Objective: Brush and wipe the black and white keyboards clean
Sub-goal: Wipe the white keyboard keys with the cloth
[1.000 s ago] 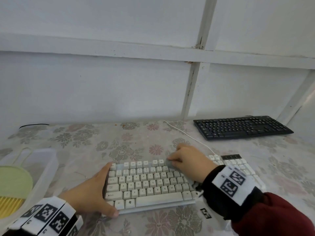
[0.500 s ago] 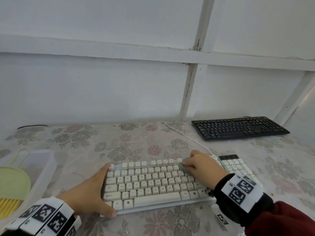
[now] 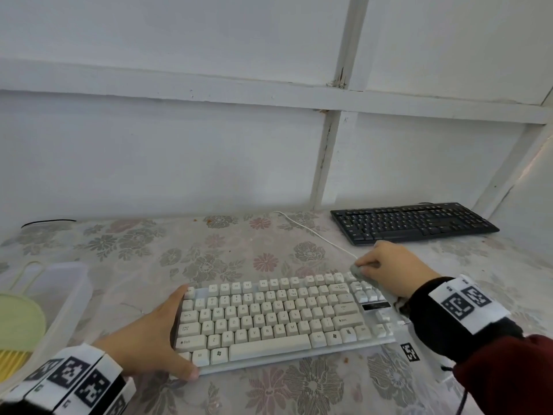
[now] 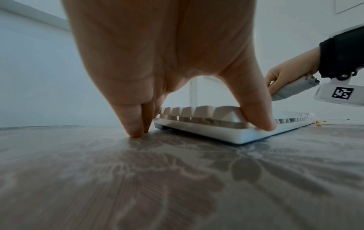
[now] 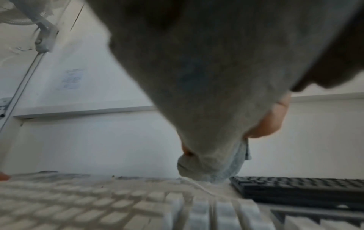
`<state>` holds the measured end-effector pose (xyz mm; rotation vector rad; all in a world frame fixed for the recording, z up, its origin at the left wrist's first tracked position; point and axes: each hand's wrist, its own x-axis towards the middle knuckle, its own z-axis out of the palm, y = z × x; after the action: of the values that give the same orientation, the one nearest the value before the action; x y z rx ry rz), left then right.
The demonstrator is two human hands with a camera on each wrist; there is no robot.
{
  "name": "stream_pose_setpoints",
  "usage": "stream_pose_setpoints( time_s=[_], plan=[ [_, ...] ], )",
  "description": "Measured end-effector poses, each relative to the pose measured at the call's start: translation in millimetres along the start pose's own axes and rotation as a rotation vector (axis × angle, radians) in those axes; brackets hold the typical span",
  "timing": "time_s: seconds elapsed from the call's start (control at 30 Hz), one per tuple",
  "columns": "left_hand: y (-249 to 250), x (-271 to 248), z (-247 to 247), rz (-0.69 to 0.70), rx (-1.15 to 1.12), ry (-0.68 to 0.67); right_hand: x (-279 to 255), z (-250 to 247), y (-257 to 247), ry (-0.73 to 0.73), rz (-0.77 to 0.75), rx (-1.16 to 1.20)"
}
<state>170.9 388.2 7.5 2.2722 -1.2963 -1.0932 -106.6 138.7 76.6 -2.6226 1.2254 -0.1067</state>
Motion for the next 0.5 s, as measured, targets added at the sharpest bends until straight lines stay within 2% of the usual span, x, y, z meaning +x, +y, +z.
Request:
stream_pose_setpoints(
  time_s=[0.2,0.4,0.5],
  plan=[
    [-3,1,0,0.010,-0.005,-0.004,-4,29,4,-0.024,-0.009,-0.090],
    [-2,0,0,0.001,0.008,-0.007,-1,23,19,-0.051,0.040,-0.021],
    [-3,0,0,0.005,0.005,-0.001,1,19,31,-0.014,0.090,-0.043]
  ],
)
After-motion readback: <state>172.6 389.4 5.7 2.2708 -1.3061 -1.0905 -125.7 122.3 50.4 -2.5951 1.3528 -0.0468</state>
